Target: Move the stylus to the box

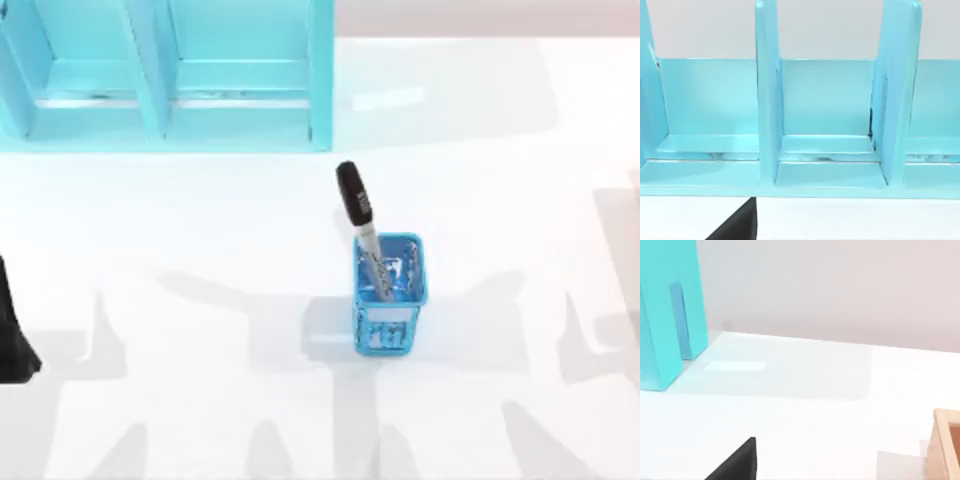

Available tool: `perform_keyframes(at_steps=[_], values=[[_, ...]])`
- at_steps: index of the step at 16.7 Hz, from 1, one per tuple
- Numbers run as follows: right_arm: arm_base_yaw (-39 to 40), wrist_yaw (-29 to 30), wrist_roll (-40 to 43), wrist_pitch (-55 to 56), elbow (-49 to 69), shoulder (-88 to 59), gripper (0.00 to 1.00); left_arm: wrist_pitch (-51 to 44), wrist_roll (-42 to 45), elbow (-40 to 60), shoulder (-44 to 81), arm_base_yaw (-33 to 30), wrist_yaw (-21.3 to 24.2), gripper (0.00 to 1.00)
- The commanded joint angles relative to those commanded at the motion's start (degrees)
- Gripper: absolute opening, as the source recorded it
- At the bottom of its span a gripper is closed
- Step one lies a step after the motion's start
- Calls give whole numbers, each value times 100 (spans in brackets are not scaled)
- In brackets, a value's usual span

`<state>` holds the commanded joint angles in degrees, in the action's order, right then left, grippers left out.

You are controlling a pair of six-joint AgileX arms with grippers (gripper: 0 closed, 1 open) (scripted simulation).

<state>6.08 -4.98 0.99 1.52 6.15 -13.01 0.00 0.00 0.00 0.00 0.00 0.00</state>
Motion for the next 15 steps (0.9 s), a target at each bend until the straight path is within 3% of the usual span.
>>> perform_keyframes(at_steps=[10,15], values=[[1529,-1264,34,789,2178,-4931,100,0,0,0,0,0,0,100],[2029,-1662,60,940,2784,-6553,100,0,0,0,0,0,0,100]])
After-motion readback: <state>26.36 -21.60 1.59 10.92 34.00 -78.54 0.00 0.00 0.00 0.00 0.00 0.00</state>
